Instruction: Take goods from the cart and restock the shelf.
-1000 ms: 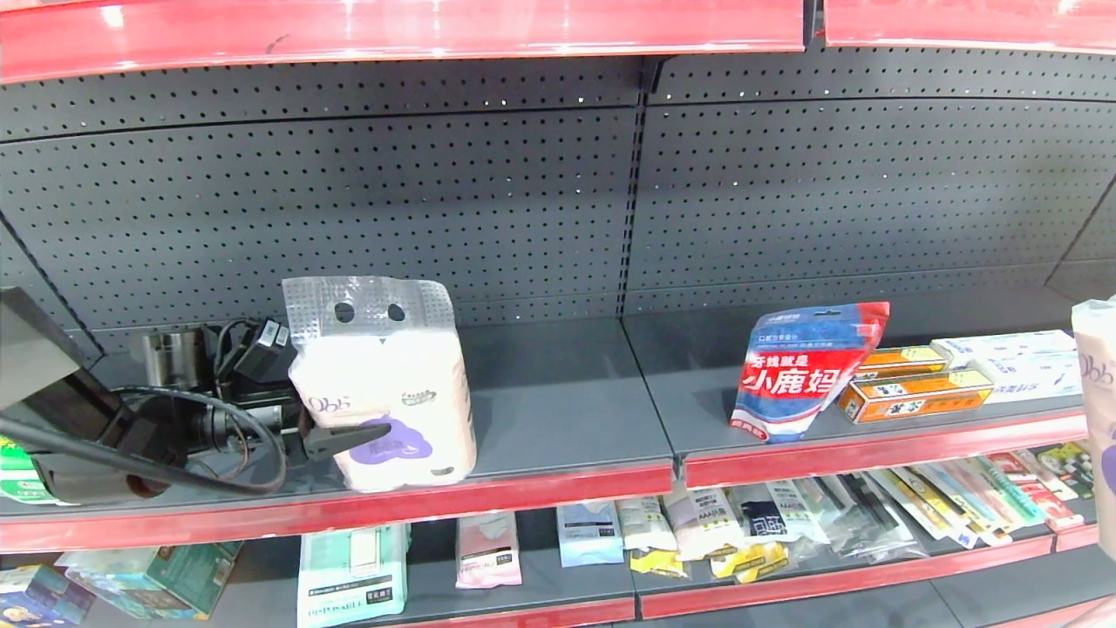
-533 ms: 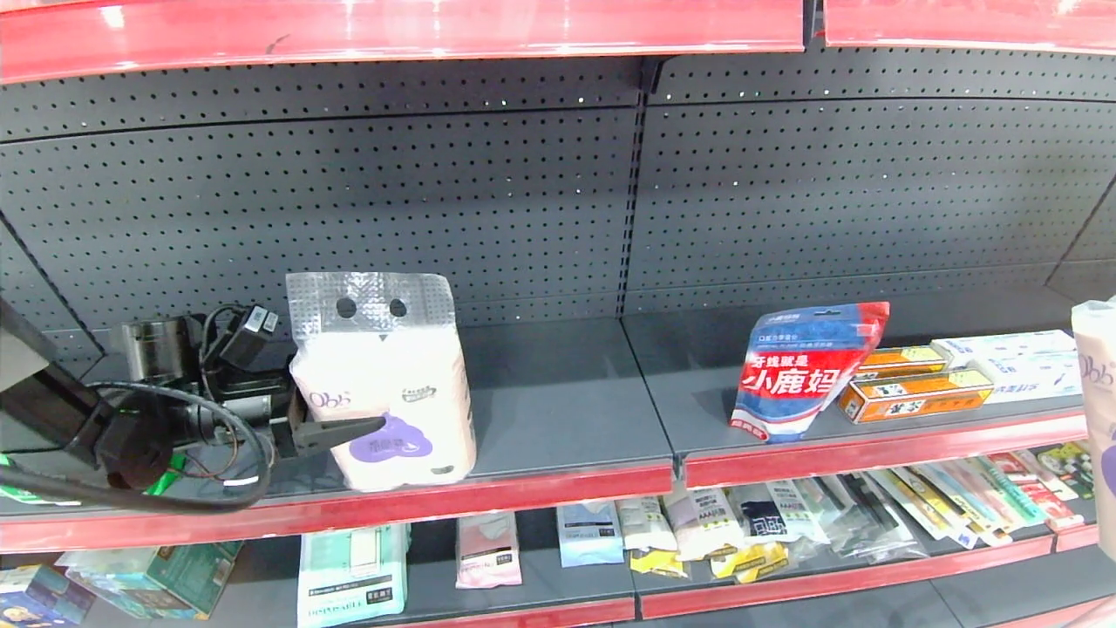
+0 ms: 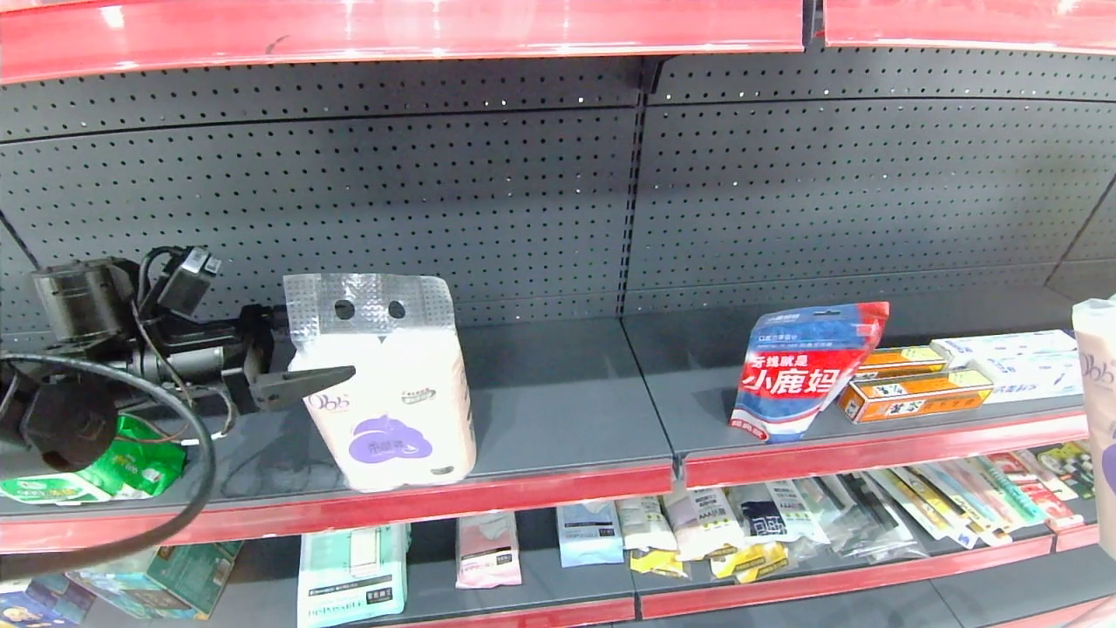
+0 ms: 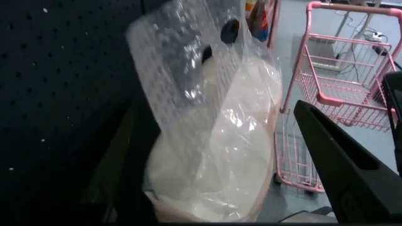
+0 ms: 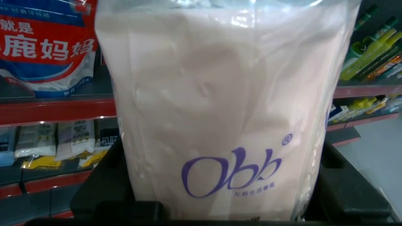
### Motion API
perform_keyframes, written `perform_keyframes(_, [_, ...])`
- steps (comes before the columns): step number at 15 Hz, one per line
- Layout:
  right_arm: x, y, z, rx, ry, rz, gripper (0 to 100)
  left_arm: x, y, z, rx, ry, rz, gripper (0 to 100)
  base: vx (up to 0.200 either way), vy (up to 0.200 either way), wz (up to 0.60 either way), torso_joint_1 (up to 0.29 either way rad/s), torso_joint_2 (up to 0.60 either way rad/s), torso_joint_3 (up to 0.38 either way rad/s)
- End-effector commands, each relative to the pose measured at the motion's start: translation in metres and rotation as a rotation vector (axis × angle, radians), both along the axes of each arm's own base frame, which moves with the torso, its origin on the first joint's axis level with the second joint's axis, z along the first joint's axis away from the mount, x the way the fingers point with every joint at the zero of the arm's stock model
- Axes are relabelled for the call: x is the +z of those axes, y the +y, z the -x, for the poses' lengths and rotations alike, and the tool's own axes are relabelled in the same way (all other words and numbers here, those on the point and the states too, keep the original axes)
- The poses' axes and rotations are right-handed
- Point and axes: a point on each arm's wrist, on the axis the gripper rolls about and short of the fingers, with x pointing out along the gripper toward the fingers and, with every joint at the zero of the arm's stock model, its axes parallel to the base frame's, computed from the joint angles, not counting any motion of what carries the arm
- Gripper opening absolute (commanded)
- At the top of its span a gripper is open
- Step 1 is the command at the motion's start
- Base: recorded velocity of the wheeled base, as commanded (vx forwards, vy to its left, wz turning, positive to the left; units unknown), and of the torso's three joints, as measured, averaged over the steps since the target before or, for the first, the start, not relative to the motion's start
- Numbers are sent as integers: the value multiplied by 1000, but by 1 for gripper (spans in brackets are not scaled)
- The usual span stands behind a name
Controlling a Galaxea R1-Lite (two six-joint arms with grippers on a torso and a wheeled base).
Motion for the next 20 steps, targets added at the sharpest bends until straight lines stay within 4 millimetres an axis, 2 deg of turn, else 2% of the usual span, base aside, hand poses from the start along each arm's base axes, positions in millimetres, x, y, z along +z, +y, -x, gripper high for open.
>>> perform_keyframes(1, [0,0,0,1,2,0,0,24,6,2,27,-47,-2,100,0,0,0,0,0,0])
perform_keyframes(3, [-3,0,0,1,10,-1,0,35,6,6,75,-38,6,100,0,0,0,0,0,0])
perform_keyframes(7, [-4,0,1,2,10,-1,0,40,7,9,176,-31,3,100,0,0,0,0,0,0])
perform_keyframes(12, [-4,0,2,4,8,-1,0,61,7,23,499,-22,28,100,0,0,0,0,0,0])
perform_keyframes(13, [-5,1,2,10,11,-2,0,71,4,35,621,2,76,100,0,0,0,0,0,0])
perform_keyframes(15, [-7,1,2,17,13,-4,0,79,-2,48,808,8,118,100,0,0,0,0,0,0])
perform_keyframes(18, [-3,2,2,29,1,-4,0,70,-9,74,1049,31,118,100,0,0,0,0,0,0])
perform_keyframes(19, [-2,2,2,29,-2,-4,0,67,-9,82,1066,41,114,100,0,0,0,0,0,0])
perform_keyframes(20, [-2,2,2,28,-4,-5,0,62,-11,101,1084,52,109,100,0,0,0,0,0,0])
